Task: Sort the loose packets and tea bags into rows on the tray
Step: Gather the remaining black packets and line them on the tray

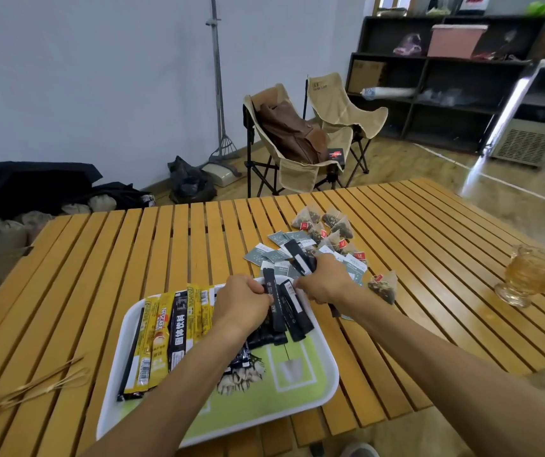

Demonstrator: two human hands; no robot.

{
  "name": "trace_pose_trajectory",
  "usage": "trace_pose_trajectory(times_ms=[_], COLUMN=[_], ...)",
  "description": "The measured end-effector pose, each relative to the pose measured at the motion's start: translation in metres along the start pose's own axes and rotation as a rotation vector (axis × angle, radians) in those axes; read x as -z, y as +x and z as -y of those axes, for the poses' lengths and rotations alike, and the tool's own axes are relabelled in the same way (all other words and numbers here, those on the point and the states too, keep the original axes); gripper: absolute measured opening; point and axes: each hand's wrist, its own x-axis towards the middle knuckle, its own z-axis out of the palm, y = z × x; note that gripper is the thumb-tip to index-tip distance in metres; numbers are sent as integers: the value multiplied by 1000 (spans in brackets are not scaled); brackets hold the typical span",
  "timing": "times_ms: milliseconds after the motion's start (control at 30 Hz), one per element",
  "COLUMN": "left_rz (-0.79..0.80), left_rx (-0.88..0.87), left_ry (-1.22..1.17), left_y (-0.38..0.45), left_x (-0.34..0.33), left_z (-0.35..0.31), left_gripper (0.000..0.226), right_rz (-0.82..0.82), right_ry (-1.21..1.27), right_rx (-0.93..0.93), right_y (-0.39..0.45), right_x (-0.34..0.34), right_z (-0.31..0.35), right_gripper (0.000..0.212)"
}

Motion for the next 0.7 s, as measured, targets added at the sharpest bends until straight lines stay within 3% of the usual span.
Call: trace_pose_trajectory(times_ms=[200,367,567,700], left_rz=[-12,-64,115,189], left_rx=[-42,-124,-122,-108], left_ry=[206,415,-181,-243], left_y=[-12,-14,-6,3], left_x=[-18,-17,-6,0], left_z=[-12,-8,-21,-28], left_gripper=[6,8,22,13], right_rz=[25,60,152,166], right_ry=[237,251,253,161], right_rx=[-83,-59,100,176], right_y=[-16,-28,-41,-49], right_x=[6,3,7,6], right_z=[-10,-17,-12,-9], right_gripper=[19,22,24,22])
